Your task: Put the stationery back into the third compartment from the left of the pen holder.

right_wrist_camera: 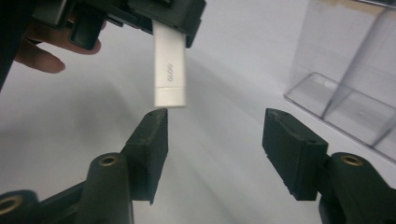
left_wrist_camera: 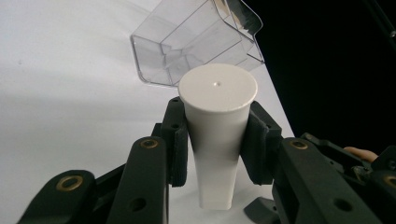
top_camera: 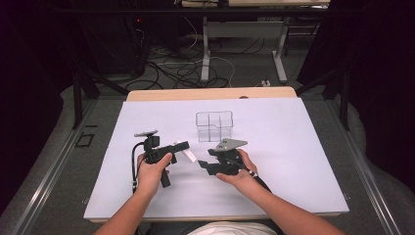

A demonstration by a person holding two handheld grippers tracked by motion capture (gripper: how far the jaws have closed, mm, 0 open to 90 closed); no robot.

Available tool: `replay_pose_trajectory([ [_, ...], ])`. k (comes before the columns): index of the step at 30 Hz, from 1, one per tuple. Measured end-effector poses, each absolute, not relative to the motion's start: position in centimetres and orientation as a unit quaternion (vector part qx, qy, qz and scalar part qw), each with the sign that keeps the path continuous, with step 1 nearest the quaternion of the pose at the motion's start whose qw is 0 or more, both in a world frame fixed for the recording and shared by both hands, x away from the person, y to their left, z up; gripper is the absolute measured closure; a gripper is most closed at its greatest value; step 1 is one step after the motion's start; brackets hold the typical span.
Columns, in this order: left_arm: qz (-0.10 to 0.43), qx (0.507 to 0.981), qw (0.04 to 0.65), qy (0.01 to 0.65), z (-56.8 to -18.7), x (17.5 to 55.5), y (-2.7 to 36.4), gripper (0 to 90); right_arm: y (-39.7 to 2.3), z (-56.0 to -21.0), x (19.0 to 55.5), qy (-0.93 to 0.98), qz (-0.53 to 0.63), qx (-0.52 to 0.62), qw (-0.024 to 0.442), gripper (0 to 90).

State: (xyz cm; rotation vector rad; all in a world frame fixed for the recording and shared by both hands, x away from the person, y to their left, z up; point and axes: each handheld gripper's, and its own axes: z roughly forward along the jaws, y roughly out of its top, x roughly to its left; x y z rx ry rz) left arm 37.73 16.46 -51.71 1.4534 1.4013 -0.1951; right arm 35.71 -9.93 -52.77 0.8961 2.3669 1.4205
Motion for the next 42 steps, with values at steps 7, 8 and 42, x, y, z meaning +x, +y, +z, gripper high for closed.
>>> replay_pose_trajectory([
  [7, -0.061, 0.611, 0.527, 0.588, -51.6, 37.7, 16.2, 66.5, -13.2, -52.4, 36.1, 0.8, 0.486, 0.32, 0.144, 31.5],
  [8, -0.055, 0.614, 0.527, 0.585, -51.6, 37.6, 16.2, 66.5, -13.6, -52.3, 36.2, 0.797, 0.487, 0.324, 0.149, 29.4],
  [42, 0.105, 0.699, 0.514, 0.486, -46.1, 40.2, 11.1, 66.5, -23.3, -54.0, 38.0, 0.761, 0.42, 0.453, 0.198, 0.0],
])
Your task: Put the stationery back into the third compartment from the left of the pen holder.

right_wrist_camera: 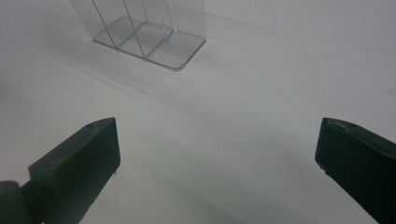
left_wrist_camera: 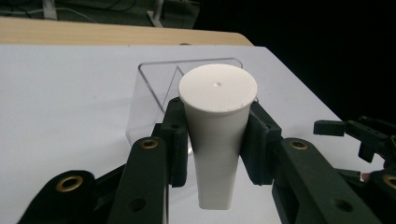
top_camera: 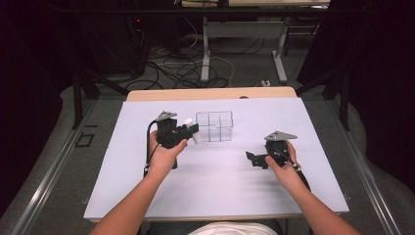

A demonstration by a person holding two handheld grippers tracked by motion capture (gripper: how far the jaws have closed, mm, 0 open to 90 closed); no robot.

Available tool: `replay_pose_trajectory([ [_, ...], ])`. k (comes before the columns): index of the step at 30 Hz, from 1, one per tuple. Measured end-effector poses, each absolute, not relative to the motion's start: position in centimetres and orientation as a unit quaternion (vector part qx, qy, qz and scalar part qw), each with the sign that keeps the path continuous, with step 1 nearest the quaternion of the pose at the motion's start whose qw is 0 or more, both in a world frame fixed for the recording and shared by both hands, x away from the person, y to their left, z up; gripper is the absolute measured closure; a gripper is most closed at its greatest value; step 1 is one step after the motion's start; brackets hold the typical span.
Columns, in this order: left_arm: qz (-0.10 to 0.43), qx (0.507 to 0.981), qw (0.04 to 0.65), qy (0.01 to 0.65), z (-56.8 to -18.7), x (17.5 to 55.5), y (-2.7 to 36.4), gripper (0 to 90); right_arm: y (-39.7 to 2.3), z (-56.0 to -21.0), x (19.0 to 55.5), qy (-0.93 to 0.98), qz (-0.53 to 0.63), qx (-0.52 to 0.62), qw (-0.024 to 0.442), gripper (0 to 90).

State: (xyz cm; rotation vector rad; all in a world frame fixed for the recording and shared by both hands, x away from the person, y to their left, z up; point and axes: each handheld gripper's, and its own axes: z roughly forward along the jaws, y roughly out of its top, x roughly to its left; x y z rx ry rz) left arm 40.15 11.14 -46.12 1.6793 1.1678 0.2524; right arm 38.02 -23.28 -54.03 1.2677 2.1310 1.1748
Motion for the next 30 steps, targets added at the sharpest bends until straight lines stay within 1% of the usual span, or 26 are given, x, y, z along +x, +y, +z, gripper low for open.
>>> replay_pose_trajectory([
  [5, 0.12, 0.707, 0.513, 0.472, -45.1, 40.9, 9.9, 66.5, -23.6, -54.1, 38.0, 0.758, 0.421, 0.46, 0.19, 0.0],
  [12, 0.135, 0.713, 0.513, 0.458, -44.2, 41.8, 8.4, 66.5, -23.7, -54.0, 38.0, 0.757, 0.419, 0.462, 0.196, 0.0],
  [26, 0.156, 0.718, 0.508, 0.449, -43.7, 43.6, 6.1, 66.4, -23.6, -54.2, 37.9, 0.76, 0.417, 0.461, 0.19, 0.0],
  [30, 0.155, 0.712, 0.51, 0.457, -43.9, 44.3, 5.4, 66.4, -23.7, -54.3, 37.9, 0.76, 0.417, 0.462, 0.188, 0.0],
])
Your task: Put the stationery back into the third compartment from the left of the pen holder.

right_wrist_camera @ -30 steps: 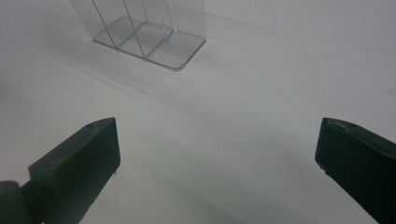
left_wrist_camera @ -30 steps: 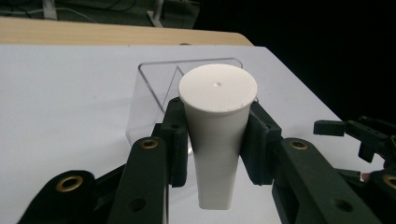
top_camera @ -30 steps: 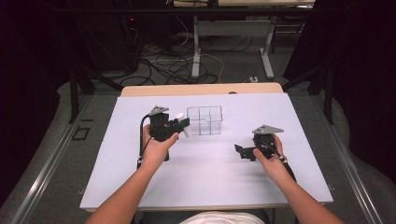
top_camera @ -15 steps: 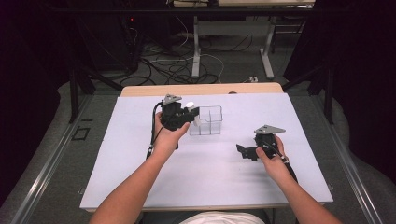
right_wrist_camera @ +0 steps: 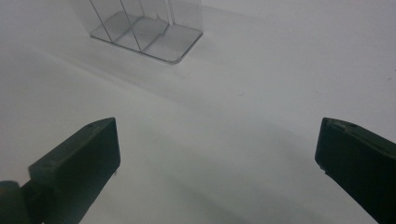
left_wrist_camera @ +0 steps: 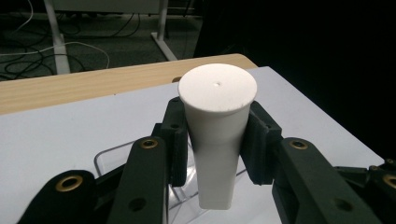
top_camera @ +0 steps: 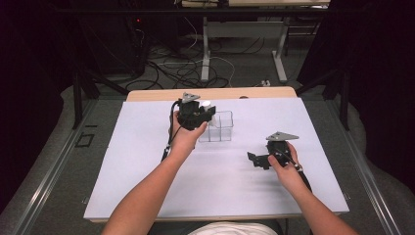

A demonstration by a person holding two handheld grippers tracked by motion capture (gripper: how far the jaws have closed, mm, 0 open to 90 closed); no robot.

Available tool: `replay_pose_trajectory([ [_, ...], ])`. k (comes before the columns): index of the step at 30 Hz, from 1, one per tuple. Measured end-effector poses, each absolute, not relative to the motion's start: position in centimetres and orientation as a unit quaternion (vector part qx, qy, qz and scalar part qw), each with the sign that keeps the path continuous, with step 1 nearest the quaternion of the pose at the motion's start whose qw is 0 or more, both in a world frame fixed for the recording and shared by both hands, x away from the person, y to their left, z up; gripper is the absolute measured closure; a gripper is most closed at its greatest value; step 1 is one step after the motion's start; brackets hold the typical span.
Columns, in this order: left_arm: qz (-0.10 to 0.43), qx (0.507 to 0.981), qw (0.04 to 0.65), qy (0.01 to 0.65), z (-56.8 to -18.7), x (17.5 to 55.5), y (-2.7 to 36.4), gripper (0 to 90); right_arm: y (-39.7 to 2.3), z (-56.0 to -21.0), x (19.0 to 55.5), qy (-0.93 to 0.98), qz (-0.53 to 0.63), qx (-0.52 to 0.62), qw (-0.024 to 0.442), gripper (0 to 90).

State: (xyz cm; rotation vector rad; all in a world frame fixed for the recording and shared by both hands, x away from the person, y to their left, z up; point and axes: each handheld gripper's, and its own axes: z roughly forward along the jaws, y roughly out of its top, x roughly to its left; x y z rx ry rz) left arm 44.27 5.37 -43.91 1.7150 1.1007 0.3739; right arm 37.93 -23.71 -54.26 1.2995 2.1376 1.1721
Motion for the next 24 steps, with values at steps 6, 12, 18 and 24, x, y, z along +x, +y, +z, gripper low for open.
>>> replay_pose_trajectory([
  [6, 0.153, 0.709, 0.512, 0.46, -44.3, 45.1, 4.3, 66.4, -23.8, -54.4, 38.0, 0.758, 0.418, 0.465, 0.185, 0.0],
  [12, 0.148, 0.712, 0.512, 0.458, -45.0, 45.8, 3.1, 66.4, -23.8, -54.4, 38.0, 0.761, 0.417, 0.462, 0.183, 0.0],
  [18, 0.147, 0.712, 0.51, 0.46, -45.7, 46.2, 2.4, 66.4, -23.7, -54.6, 38.0, 0.761, 0.416, 0.463, 0.183, 0.0],
  [24, 0.146, 0.712, 0.509, 0.462, -46.4, 46.5, 2.0, 66.4, -23.7, -54.7, 38.0, 0.764, 0.415, 0.461, 0.177, 0.0],
])
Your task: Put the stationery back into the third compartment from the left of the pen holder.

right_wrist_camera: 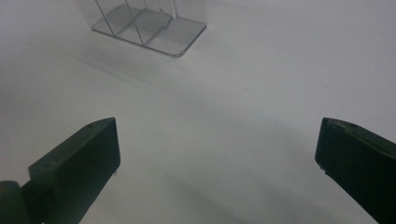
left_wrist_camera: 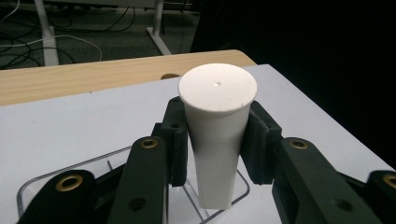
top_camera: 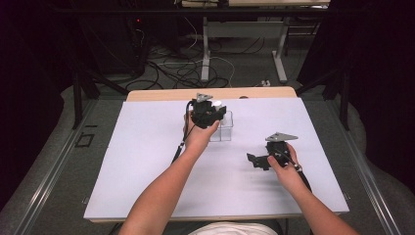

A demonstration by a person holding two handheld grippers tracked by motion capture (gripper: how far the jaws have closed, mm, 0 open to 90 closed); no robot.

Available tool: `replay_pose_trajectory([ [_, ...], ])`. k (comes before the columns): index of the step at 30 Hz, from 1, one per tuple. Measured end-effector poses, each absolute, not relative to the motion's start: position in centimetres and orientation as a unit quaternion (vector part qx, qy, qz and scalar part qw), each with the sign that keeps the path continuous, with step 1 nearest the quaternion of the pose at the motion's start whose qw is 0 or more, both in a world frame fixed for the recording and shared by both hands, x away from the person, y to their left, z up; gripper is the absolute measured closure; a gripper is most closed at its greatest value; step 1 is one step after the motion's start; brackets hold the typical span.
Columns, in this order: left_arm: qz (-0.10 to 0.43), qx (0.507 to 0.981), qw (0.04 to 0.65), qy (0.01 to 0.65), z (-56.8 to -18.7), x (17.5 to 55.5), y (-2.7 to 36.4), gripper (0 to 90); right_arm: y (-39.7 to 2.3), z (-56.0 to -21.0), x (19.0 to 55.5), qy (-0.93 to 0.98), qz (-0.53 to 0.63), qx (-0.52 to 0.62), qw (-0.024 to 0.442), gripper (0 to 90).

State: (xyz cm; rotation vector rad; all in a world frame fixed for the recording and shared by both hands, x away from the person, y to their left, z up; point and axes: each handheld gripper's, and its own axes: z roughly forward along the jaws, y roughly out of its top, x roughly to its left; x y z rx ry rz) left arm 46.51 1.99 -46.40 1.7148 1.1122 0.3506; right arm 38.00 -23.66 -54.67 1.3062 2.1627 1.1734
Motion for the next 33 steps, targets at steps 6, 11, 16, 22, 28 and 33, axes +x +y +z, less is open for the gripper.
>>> replay_pose_trajectory([
  [6, 0.148, 0.716, 0.504, 0.46, -46.9, 46.7, 1.5, 66.4, -23.5, -54.8, 38.0, 0.766, 0.413, 0.459, 0.176, 0.0],
  [11, 0.153, 0.715, 0.502, 0.462, -47.2, 46.8, 1.3, 66.4, -23.5, -54.8, 38.0, 0.767, 0.413, 0.459, 0.173, 0.0],
  [16, 0.157, 0.718, 0.497, 0.462, -47.5, 46.8, 1.1, 66.4, -23.4, -54.8, 38.0, 0.769, 0.413, 0.456, 0.173, 0.0],
  [22, 0.162, 0.723, 0.492, 0.457, -47.7, 46.9, 0.9, 66.3, -23.3, -54.9, 38.0, 0.77, 0.413, 0.456, 0.169, 0.0],
  [28, 0.163, 0.725, 0.487, 0.459, -47.8, 46.9, 0.9, 66.3, -23.3, -54.9, 38.0, 0.771, 0.413, 0.454, 0.167, 0.0],
  [33, 0.165, 0.727, 0.488, 0.454, -47.7, 46.8, 0.9, 65.8, -23.3, -54.9, 38.0, 0.772, 0.415, 0.453, 0.165, 0.0],
])
